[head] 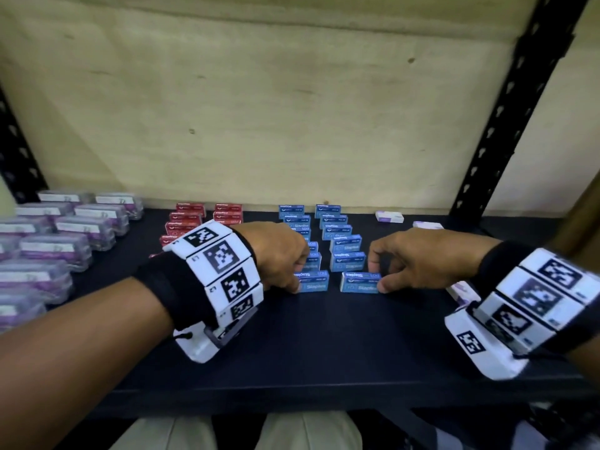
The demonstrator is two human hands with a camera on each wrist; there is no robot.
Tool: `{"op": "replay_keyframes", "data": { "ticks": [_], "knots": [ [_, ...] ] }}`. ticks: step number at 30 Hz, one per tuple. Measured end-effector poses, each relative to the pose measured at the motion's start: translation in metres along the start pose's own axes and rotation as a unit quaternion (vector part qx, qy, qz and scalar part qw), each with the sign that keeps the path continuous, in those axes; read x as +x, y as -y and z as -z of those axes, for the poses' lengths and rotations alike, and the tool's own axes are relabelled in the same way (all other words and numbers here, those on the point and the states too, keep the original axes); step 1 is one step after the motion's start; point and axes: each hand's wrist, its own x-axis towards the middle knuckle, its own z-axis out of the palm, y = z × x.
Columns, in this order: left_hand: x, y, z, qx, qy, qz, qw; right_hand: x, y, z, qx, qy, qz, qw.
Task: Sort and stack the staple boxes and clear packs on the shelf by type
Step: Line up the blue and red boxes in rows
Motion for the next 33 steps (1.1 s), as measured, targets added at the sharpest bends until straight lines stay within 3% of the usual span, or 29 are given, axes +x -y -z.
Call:
{"op": "replay_keyframes", "data": {
  "ticks": [14,33],
  "knots": [
    [-0.002,-0.010,0.004,0.008,-0.008,-0.011,1.000,0.005,0.010,-0.004,-0.050,-0.023,0.001,0.998],
    [-0.002,0.007,0.000,-0.040,0.032,0.015,0.999,0.004,0.006,-0.003,-0.027,-0.014,-0.010,0.999]
  ]
}}
